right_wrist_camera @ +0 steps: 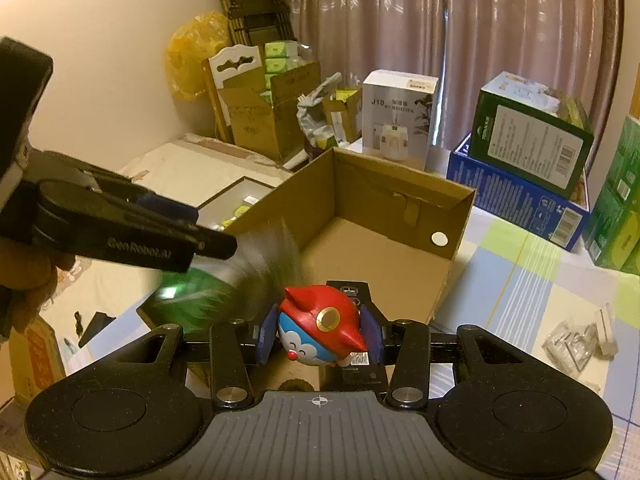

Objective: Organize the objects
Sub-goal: 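Open left tool to drop the foil bag while right tool drops the red toy into the box, then move both tools back over the cotton swab bag and plastic cup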

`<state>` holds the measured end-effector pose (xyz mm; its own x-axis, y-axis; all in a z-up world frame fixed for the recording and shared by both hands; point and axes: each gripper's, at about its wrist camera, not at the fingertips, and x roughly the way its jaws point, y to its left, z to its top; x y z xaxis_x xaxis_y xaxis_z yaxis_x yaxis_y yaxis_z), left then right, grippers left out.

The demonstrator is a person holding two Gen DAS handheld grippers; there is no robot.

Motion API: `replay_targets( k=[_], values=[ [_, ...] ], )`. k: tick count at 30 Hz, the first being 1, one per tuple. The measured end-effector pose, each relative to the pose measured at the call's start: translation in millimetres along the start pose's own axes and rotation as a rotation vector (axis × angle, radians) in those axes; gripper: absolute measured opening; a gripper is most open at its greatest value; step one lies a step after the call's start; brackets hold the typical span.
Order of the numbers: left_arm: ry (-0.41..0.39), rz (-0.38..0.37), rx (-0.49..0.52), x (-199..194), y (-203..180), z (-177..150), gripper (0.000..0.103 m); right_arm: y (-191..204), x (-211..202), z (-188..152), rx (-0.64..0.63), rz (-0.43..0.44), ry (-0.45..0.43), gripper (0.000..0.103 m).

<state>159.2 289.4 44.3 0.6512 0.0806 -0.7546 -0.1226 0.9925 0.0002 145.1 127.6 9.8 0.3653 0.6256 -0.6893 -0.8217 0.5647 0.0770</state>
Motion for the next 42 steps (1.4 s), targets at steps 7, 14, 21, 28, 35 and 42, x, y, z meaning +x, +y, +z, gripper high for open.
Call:
replay_targets(
  k=[7,14,21,28,35,42],
  values=[
    [-0.026,0.008,-0.002,-9,1,1,0.046,-4,3,-3,0.032,0.01,0.006,0.042],
    [-0.026,0.006,-0.011,-12,0,-6,0.05,-7,3,-2,0.079,0.031,-0.007,0.042],
    [-0.031,0.011,-0.028,-17,5,-10,0.052,-17,-9,1,0.138,0.049,-0.127,0.073],
    [-0.037,0.009,-0.059,-27,3,-21,0.058,-26,-30,-9,0.144,0.015,-0.135,0.073],
    [-0.041,-0.003,-0.097,-43,-7,-35,0.063,-28,-62,-37,0.142,-0.055,-0.14,0.073],
    [-0.049,-0.021,-0.107,-63,-31,-46,0.075,-30,-99,-59,0.167,-0.102,-0.154,0.073]
  ],
)
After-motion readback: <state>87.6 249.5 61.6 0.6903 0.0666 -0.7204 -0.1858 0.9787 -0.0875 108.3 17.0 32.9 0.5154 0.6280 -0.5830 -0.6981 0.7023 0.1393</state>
